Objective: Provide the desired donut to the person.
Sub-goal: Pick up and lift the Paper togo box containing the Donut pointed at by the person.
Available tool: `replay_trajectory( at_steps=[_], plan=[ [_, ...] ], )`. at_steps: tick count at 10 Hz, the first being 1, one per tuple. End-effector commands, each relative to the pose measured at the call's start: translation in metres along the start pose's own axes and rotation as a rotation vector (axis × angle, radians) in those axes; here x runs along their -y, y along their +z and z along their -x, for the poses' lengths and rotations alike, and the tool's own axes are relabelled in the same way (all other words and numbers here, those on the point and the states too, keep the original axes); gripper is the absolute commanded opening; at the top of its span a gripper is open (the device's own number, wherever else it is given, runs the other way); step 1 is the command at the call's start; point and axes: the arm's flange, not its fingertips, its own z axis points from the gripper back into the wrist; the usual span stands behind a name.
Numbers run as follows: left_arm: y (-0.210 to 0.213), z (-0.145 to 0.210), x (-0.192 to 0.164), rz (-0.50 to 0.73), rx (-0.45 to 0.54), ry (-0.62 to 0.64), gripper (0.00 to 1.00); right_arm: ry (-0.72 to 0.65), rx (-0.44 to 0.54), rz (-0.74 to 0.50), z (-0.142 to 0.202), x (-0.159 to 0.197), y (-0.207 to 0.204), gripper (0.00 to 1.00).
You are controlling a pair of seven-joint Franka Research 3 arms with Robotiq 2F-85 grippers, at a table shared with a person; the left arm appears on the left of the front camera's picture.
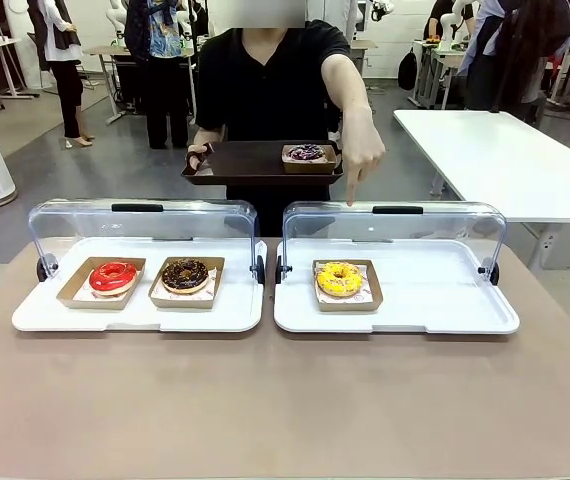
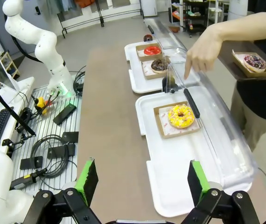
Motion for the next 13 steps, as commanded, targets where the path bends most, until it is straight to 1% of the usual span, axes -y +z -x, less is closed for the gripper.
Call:
replay_trajectory(
  at_steps=[1, 13],
  plan=[
    [0.0018, -0.0005, 0.0013, 0.006, 0.007, 0.001, 1.00, -0.001, 0.001, 0.001, 0.0002, -0.0005, 0.0016, 1.00],
    [0.0018, -0.0005, 0.0013, 0.006, 0.007, 0.001, 1.00, -0.001, 0.001, 0.001, 0.0002, -0.0005, 0.0016, 1.00]
  ],
)
